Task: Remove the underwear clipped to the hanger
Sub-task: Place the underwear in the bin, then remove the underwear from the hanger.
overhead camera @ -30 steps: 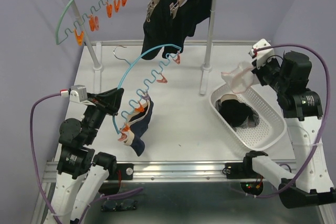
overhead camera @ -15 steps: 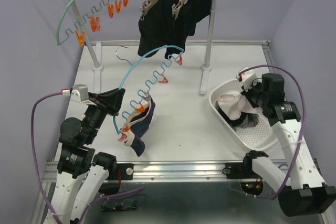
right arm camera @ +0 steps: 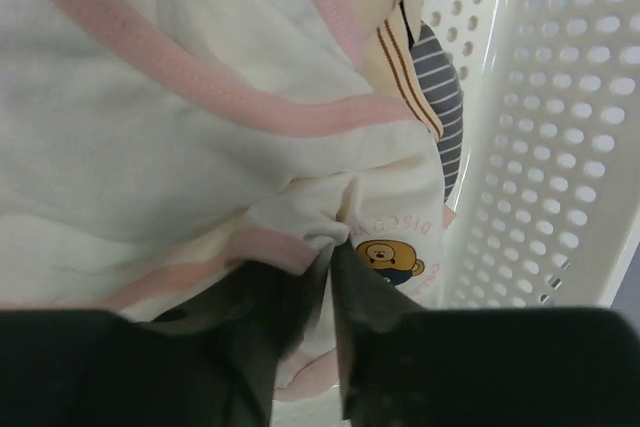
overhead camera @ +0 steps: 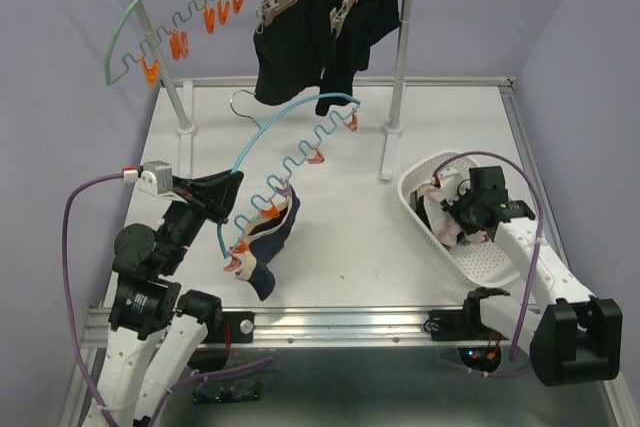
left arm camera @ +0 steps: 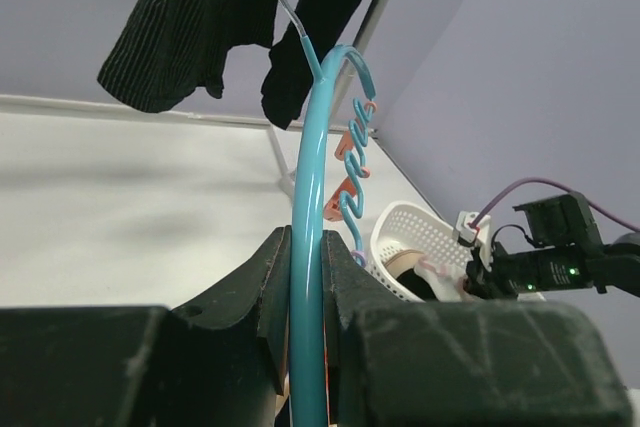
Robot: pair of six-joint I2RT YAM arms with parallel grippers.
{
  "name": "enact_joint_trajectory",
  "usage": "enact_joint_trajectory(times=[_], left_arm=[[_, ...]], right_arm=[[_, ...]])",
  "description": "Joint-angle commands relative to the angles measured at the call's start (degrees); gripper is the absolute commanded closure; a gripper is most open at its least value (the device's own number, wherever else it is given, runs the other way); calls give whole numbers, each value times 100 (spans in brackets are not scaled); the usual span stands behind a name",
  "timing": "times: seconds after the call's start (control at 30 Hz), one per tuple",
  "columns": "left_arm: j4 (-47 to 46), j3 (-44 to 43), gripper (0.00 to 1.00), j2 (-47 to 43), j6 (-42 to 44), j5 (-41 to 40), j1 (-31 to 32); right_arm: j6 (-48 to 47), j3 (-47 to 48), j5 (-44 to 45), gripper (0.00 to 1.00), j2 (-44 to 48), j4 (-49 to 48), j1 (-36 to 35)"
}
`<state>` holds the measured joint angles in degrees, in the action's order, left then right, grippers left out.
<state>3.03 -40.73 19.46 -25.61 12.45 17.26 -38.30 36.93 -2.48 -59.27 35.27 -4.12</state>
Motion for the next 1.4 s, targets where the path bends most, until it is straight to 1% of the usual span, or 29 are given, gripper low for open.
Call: enact_joint_trajectory(times=[0.0, 0.03, 0.07, 0.13, 0.2, 0.23, 0.3, 0.4, 0.43, 0.47, 0.5, 0.53, 0.6, 0.63, 0.7, 0.73, 0.83, 0.9, 0.97, 1.1, 1.2, 1.3, 1.37], left_arm=[[-900, -190, 100, 66, -164, 424, 23], [-970, -216, 100, 127, -242, 538, 23], [-1005, -242, 100, 145, -269, 600, 23], [-1067, -321, 100, 250, -313, 723, 23], [-1155, -365, 100, 312, -340, 881, 23], [-1190, -409, 100, 399, -357, 934, 23], [-1339, -427, 100, 479, -436, 1110, 23], [-1480, -436, 100, 655, -550, 1190, 23], [-1576, -427, 100, 734, -577, 1242, 23], [-1612, -436, 100, 778, -612, 1260, 23], [-1656, -436, 100, 804, -647, 1278, 23], [-1752, -444, 100, 848, -717, 1321, 23], [-1823, -462, 100, 892, -797, 1348, 23], [-1893, -462, 100, 910, -823, 1357, 23], [-1955, -480, 100, 963, -920, 1374, 23], [-2025, -471, 100, 989, -955, 1400, 23], [-2166, -471, 100, 1112, -1095, 1427, 23], [-2210, -488, 100, 1191, -1183, 1384, 32], [-2227, -523, 100, 1296, -1236, 1296, 58], [-2315, -603, 100, 1481, -1350, 1138, 137], [-2386, -673, 100, 1631, -1430, 892, 339], [-2473, -778, 100, 1815, -1447, 445, 664], [-2474, -883, 100, 1999, -1430, 215, 998]], right_arm=[[-63, -45, 72, 63, 195, -371, 34], [-89, 33, 194, 48, 309, -371, 34], [-116, 95, 221, 37, 519, -354, 34], [-221, 375, 493, 19, 801, -240, 34], [-291, 700, 556, 9, 872, -65, 34], [-326, 1085, 521, 0, 864, 49, 43], [-336, 1447, 285, 0, 751, 436, 34], [-265, 2115, -461, 0, 548, 927, 34], [-248, 2360, -1055, 0, 408, 1051, 34], [-222, 2363, -1366, 0, 337, 1157, 34], [-221, 2598, -1691, 0, 250, 1367, 25], [-230, 2687, -2338, 0, 188, 1465, 25], [-230, 2934, -2940, 0, 12, 1676, 34], [-204, 3013, -3403, 0, -41, 1703, 25], [-169, 3136, -3845, 0, -173, 1817, 17], [-160, 3232, -4300, 0, -208, 1852, 16], [-151, 3373, -5066, 0, -287, 1949, -80], [-46, 3470, -5270, 0, -331, 1931, -378], [156, 3663, -5298, 0, -410, 1888, -747], [718, 4006, -5070, 0, -559, 1624, -1406], [895, 4278, -4938, 0, -770, 1571, -1662], [939, 4533, -4570, 0, -981, 1554, -1969], [974, 4674, -4227, 0, -1148, 1553, -2232]])
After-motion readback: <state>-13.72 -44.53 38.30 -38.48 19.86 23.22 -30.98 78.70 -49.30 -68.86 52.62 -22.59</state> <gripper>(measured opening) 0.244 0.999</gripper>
